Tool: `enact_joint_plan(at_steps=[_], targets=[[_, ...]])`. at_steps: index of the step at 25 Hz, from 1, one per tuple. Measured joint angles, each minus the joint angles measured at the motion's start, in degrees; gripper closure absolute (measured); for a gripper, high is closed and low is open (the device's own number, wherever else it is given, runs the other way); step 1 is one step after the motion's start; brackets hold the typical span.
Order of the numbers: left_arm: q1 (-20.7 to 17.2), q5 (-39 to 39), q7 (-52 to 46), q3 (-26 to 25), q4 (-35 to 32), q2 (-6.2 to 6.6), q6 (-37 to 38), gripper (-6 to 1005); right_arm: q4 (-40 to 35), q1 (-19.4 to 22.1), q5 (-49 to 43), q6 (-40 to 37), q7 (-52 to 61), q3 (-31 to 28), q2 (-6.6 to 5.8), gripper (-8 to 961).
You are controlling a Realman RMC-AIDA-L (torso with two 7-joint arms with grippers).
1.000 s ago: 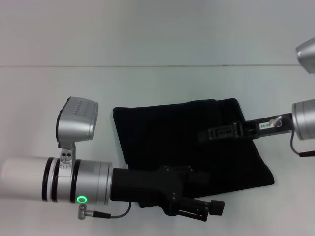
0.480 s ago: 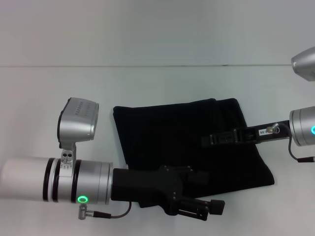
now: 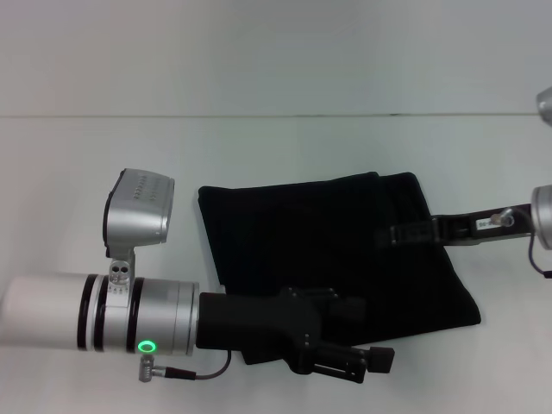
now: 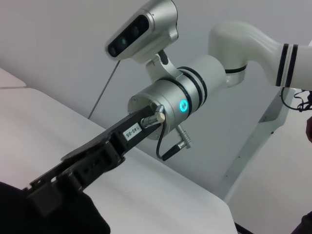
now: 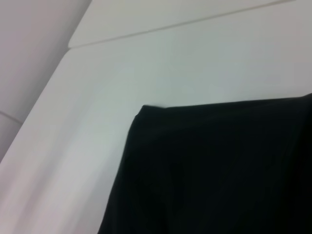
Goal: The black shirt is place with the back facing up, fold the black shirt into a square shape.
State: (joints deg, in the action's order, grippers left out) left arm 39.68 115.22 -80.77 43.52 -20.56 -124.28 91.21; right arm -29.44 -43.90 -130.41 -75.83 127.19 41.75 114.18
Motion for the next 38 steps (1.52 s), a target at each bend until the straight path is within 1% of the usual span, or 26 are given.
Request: enact_joint_plan(at_steps=[3,8,14,18,21,27,31,37,38], targets=[[0.1,0.0,0.0,0.0,0.0,0.00,-0.2,50,0.0,0.3,0.0,-0.2,0.0,-0.8,-0.56,145],[0.1,0.0,0.0,0.0,0.0,0.00,-0.2,50,0.4,0.4,0.0,-0.2,0.1,-0.8,-0.92,146],[0.1,-0.1,0.0,0.0,0.0,-0.08,-0.3,50,0.9,0.2,-0.4,1.1,0.5,-0.4,-0.32,145],[0.1,-0.1,0.0,0.1,0.0,-0.05,-0.3,50,2.6,-0.2,-0.2,2.5,0.5,-0.5,-0.14,146],[0.1,-0.1,0.0,0.1,0.0,0.00,-0.3,50,3.9,-0.5,-0.1,3.6,0.4,-0.5,0.02,165],[0.1,0.0,0.0,0.1,0.0,0.09,-0.3,49,4.3,-0.6,0.0,4.1,0.0,-0.8,0.79,202],[0.1,0.0,0.0,0.1,0.0,0.09,-0.3,49,4.4,-0.5,0.1,4.1,0.1,-1.0,0.95,227],[0.1,0.0,0.0,0.1,0.0,0.09,-0.3,49,4.4,0.5,1.8,4.1,-0.5,-3.3,0.94,265],[0.1,0.0,0.0,0.1,0.0,0.10,-0.3,49,4.4,0.9,2.5,4.0,-0.8,-3.3,0.80,314]])
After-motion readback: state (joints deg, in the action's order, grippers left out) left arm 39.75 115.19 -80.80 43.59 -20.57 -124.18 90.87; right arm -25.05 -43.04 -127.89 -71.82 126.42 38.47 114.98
